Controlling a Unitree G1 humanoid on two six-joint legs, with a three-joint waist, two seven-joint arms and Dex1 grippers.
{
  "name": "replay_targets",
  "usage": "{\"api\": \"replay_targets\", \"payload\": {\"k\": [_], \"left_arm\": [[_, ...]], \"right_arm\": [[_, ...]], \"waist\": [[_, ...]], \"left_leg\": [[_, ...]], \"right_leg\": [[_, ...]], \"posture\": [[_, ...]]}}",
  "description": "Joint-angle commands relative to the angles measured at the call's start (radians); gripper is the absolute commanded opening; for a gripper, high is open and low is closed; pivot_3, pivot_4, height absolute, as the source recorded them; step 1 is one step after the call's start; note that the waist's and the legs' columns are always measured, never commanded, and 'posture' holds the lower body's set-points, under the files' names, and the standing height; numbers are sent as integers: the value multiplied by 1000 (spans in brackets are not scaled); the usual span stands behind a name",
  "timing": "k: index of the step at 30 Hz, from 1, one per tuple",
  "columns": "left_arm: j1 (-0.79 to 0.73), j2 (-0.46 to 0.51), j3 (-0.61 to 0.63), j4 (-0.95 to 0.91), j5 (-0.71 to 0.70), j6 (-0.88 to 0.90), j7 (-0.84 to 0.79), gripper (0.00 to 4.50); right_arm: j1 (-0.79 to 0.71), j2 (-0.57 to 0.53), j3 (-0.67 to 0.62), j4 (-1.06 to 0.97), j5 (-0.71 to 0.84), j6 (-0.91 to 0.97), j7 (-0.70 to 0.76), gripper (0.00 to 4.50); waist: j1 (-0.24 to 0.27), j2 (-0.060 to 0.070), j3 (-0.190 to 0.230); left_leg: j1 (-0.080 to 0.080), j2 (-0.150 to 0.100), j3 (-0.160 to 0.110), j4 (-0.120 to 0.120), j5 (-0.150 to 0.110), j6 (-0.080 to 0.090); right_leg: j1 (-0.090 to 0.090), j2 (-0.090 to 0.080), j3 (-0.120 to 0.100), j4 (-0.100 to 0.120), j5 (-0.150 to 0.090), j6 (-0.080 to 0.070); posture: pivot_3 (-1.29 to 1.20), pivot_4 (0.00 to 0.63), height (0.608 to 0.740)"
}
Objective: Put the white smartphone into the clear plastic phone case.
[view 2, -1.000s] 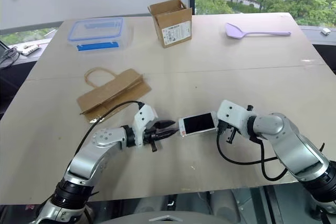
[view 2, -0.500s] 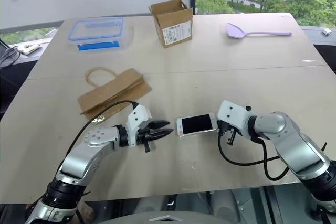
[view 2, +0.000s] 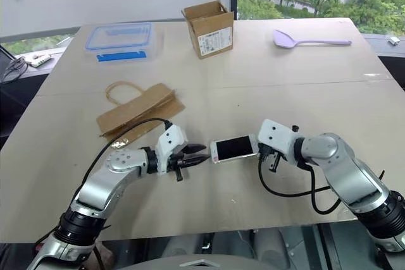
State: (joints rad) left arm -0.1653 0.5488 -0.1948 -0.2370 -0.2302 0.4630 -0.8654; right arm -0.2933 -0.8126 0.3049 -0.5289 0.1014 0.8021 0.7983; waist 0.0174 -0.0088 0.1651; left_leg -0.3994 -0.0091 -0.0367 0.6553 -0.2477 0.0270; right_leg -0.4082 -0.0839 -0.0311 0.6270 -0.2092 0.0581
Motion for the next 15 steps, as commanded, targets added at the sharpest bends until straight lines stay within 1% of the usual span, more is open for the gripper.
{"api": "replay_targets", "payload": {"k": [1,4,6,9,12,15], "left_arm": [[49,14,55,25,-8,-43,16,1461],[89,8,116,19,-46,-123,8,1461],[108,-3,146,8,-91,-158,-15,1461],[125,-8,164,-7,-129,-181,-44,1461],[123,-4,176,-25,-182,-158,-77,1461],[114,1,176,-28,-191,-170,-90,1461]], "right_arm": [[38,-30,-139,-29,58,26,14,0],[38,6,-262,-45,163,98,19,0],[22,35,-296,-57,219,127,21,0],[-9,97,-272,-44,256,155,-5,0],[-35,162,-226,-7,263,172,-43,0],[-54,230,-192,37,267,188,-86,0]], "waist": [[-2,0,0],[-11,0,0],[-20,0,0],[-22,0,0],[-23,0,1],[-23,-1,1]], "left_leg": [[0,0,0,0,0,0],[0,1,2,0,0,0],[0,3,3,-1,0,0],[0,4,2,-1,0,0],[0,4,2,-1,0,0],[0,3,2,-1,0,0]], "right_leg": [[0,0,0,0,1,-2],[-1,0,2,0,1,-2],[-1,2,3,0,1,-2],[-2,4,2,0,1,-2],[-2,4,3,0,1,-2],[-2,3,3,0,2,-2]], "posture": [[0,150,740],[0,150,740],[0,150,740],[0,150,740],[0,150,740],[0,150,740]]}}
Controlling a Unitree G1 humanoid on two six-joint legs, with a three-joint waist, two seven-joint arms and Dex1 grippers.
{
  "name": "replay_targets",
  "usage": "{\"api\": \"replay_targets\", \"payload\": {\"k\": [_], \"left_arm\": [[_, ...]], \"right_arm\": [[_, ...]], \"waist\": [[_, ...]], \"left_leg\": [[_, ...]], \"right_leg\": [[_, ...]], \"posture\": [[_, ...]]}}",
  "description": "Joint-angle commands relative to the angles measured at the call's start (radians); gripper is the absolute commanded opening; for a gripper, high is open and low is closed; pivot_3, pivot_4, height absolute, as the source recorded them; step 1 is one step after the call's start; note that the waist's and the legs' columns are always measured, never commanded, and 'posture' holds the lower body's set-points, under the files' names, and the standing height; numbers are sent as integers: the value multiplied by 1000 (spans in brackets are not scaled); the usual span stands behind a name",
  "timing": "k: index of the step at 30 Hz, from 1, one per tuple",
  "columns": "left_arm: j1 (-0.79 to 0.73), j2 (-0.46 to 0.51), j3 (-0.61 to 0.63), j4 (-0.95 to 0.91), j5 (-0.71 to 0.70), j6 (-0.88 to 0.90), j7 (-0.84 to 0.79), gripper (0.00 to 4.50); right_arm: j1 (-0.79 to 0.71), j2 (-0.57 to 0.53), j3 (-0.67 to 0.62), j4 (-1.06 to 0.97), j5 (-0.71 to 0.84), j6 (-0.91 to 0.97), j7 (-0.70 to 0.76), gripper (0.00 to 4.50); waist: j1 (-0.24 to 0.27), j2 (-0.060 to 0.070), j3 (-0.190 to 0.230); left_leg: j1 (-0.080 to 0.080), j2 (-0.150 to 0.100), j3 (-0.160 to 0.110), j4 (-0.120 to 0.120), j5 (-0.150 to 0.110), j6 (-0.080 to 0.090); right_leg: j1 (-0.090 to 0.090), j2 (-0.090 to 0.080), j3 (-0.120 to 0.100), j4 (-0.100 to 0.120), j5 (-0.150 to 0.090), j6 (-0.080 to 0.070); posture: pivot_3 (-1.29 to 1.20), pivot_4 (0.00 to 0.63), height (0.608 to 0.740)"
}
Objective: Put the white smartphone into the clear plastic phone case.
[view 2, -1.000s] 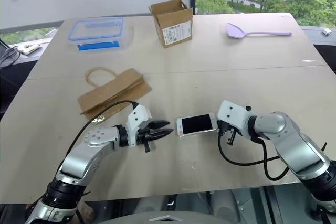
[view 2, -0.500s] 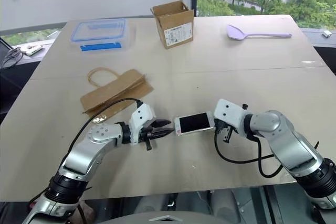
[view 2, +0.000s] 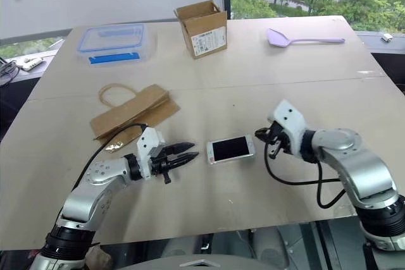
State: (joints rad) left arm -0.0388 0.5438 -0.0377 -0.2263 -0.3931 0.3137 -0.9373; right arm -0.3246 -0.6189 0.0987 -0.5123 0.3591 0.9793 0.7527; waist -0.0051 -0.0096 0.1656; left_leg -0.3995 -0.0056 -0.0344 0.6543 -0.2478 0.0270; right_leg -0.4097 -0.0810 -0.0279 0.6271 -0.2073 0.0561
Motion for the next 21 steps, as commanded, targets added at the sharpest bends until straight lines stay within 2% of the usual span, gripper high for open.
{"api": "replay_targets", "payload": {"k": [1,9,14,21], "left_arm": [[-13,7,25,-47,-38,-19,-20,1461],[2,16,39,-92,-73,-7,-32,1461],[24,18,37,-123,-86,6,-22,1461],[44,18,32,-150,-98,23,-9,1461]], "right_arm": [[-23,44,37,38,-2,2,-48,0],[-20,-11,181,145,-59,-33,-17,0],[-35,-6,219,190,-59,45,-37,0],[-23,2,305,245,-74,105,-51,0]], "waist": [[0,0,0],[-4,0,0],[-5,-2,-2],[-5,-11,-14]], "left_leg": [[0,-1,0,0,0,0],[0,-1,0,0,0,0],[2,-1,0,0,0,0],[4,0,0,0,0,0]], "right_leg": [[0,0,0,0,0,0],[0,0,0,0,0,0],[1,1,0,0,0,0],[3,1,0,0,-2,-3]], "posture": [[0,150,740],[0,150,740],[0,150,740],[0,150,740]]}}
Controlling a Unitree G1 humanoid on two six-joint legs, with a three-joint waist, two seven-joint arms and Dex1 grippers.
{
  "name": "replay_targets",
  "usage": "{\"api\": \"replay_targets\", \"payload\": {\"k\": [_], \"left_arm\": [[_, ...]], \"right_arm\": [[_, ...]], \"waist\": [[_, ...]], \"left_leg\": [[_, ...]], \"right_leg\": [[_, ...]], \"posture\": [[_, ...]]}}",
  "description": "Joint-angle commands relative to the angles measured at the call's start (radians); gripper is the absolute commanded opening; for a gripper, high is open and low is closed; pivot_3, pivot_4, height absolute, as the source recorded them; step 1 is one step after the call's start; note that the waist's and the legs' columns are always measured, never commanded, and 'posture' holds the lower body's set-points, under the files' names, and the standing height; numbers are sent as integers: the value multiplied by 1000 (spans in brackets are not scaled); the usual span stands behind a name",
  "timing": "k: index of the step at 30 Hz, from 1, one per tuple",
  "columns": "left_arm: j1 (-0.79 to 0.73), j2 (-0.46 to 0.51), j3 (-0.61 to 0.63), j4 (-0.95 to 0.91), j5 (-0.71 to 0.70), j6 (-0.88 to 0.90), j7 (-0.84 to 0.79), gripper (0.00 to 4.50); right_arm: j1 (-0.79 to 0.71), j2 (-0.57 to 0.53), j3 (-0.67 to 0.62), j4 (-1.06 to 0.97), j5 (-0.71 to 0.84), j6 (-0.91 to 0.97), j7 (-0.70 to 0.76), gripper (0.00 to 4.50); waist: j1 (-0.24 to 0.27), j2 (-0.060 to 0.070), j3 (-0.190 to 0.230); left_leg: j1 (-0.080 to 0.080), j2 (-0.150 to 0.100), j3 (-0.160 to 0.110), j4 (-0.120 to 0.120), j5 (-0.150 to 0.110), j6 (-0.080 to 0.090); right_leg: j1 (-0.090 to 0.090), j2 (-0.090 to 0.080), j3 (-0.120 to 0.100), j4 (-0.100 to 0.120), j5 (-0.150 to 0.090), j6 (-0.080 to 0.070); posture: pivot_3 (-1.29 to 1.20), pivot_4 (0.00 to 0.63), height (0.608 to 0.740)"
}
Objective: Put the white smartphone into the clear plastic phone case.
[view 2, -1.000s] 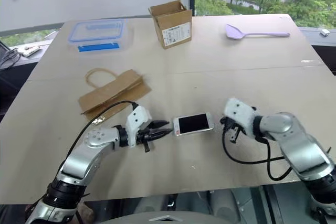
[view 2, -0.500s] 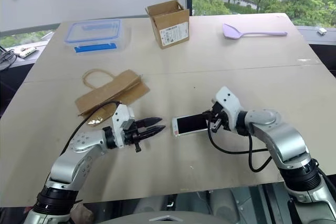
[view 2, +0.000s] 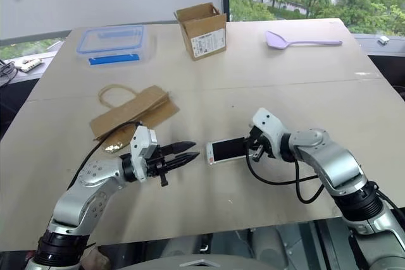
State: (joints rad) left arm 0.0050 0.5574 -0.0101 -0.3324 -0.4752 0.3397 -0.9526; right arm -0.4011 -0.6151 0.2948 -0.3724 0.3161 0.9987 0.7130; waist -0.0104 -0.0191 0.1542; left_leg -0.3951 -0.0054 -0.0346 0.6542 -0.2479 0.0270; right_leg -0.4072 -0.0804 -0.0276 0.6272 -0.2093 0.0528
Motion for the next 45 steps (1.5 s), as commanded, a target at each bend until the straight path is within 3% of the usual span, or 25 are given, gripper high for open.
{"api": "replay_targets", "payload": {"k": [1,4,7,8,14,20,22,26,38,45], "left_arm": [[-1,3,3,-44,-15,-1,8,1461],[-7,-2,1,-39,-18,4,12,1461],[-11,1,2,-39,-34,15,2,199],[-11,3,2,-40,-34,14,0,84],[-5,6,3,-42,-31,16,9,84],[1,7,2,-40,-24,13,18,84],[4,7,-1,-36,-22,11,17,84],[0,6,-13,-26,-19,9,9,84],[-19,13,-29,-14,-12,5,5,84],[-9,16,-30,-24,-6,9,23,84]], "right_arm": [[56,3,125,123,-38,84,-15,0],[65,16,154,162,-55,70,-22,0],[71,26,162,175,-64,64,-25,0],[72,27,163,175,-66,64,-24,0],[92,40,156,175,-82,37,-36,0],[146,44,-24,17,-21,-142,-16,0],[163,23,-76,-43,13,-142,5,0],[190,-10,-144,-125,104,-86,41,0],[128,-107,69,59,-51,-94,49,0],[122,-49,25,68,-22,-153,34,0]], "waist": [[0,-3,-5],[0,-6,-9],[0,-6,-16],[0,-6,-18],[0,-8,-22],[4,-5,-17],[4,5,-10],[5,6,-7],[1,4,-4],[2,1,-6]], "left_leg": [[0,0,0,0,0,0],[6,1,0,0,0,0],[15,3,1,-3,-1,0],[15,4,1,-3,-1,0],[15,5,1,-3,-1,0],[13,6,1,-3,-1,0],[11,5,2,-3,-1,0],[1,5,1,-3,-1,0],[-2,4,2,-2,-1,0],[-1,5,1,-2,-1,0]], "right_leg": [[0,0,0,0,0,0],[6,0,0,-1,-1,0],[13,-1,0,-2,-4,4],[12,-1,0,-2,-4,4],[13,0,0,-2,-3,4],[11,0,0,-3,-4,4],[10,-1,0,-3,-3,4],[0,0,0,-2,-3,3],[-3,1,1,-2,-3,4],[-1,1,0,-2,-3,4]], "posture": [[0,150,740],[0,150,740],[0,150,740],[0,150,740],[0,150,740],[0,150,740],[0,150,740],[0,150,740],[0,150,740],[0,150,740]]}}
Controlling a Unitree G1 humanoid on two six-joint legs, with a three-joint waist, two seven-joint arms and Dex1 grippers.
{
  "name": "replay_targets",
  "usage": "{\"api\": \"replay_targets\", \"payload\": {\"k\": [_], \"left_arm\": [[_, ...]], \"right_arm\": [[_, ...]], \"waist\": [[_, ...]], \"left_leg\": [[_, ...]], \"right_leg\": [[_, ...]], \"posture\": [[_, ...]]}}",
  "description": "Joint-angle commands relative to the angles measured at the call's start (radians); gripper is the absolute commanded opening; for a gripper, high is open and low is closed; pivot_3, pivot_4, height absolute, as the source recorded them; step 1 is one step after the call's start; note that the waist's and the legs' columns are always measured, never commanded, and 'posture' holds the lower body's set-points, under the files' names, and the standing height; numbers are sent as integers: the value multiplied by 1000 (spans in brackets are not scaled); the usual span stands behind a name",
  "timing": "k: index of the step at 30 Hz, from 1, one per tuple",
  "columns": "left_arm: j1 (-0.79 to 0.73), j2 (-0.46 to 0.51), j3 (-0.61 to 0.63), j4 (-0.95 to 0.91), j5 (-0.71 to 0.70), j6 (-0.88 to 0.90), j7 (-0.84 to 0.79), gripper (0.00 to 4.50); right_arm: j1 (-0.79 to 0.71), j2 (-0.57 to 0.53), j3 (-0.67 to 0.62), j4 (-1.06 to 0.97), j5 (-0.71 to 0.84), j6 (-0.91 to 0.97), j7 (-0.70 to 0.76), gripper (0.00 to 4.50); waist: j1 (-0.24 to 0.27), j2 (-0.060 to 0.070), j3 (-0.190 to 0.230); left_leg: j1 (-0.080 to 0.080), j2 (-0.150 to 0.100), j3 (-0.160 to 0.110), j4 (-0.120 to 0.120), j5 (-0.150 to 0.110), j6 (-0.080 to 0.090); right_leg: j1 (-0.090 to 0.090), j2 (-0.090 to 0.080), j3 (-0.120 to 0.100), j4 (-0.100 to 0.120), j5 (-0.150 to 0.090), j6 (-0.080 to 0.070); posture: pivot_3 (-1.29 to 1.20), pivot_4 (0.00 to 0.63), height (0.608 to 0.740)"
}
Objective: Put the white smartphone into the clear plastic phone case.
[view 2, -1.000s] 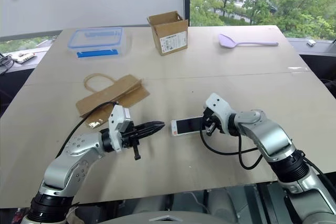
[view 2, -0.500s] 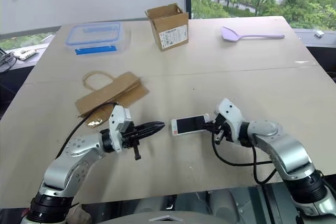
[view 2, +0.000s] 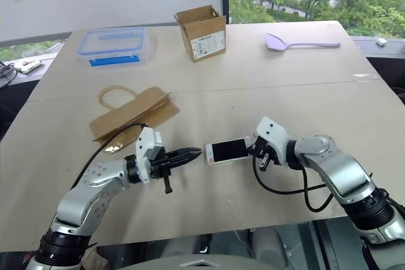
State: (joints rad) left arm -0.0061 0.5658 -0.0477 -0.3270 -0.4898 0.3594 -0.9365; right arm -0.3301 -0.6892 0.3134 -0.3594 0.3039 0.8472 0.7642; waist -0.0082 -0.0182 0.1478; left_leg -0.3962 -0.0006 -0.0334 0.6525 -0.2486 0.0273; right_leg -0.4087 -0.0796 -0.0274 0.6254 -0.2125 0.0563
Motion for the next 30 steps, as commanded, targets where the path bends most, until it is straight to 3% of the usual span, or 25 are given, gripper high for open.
{"api": "replay_targets", "payload": {"k": [1,11,12,15,20,22,23,30], "left_arm": [[0,6,0,-28,15,-9,13,84],[-78,-45,-75,76,94,-61,14,84],[-85,-53,-64,88,77,-62,7,31],[-98,-71,-25,114,49,-58,16,756],[-23,-25,71,61,-22,-39,-14,3242],[32,0,110,25,-35,-29,-7,4252],[57,12,126,10,-41,-25,-3,4465],[216,78,237,-84,-61,8,27,4465]], "right_arm": [[61,39,-18,43,1,-23,-22,0],[225,120,-256,-137,77,-196,-80,0],[242,136,-288,-153,88,-215,-96,287],[319,132,-348,-218,97,-245,-100,1289],[568,77,-567,-370,176,-251,-52,3823],[643,59,-651,-391,193,-269,-35,4500],[667,54,-683,-394,193,-282,-34,4500],[824,31,-802,-364,115,-454,32,4500]], "waist": [[0,0,0],[13,4,7],[15,4,7],[19,5,10],[23,6,12],[20,7,13],[18,7,14],[22,7,15]], "left_leg": [[0,0,0,0,0,0],[-2,0,1,0,0,0],[-3,0,1,0,0,0],[-3,0,1,0,0,0],[-4,0,0,-1,0,0],[-4,0,1,-1,0,0],[-3,0,2,-1,0,0],[-1,3,3,0,0,0]], "right_leg": [[0,0,0,0,0,0],[-2,0,0,0,0,0],[-2,0,0,0,0,0],[-2,0,1,0,0,0],[-3,0,0,0,0,0],[-3,0,1,-1,1,0],[-3,0,2,-1,0,0],[-3,0,2,0,0,0]], "posture": [[0,150,740],[0,150,740],[0,150,740],[0,150,740],[0,150,740],[0,150,740],[0,150,740],[0,150,740]]}}
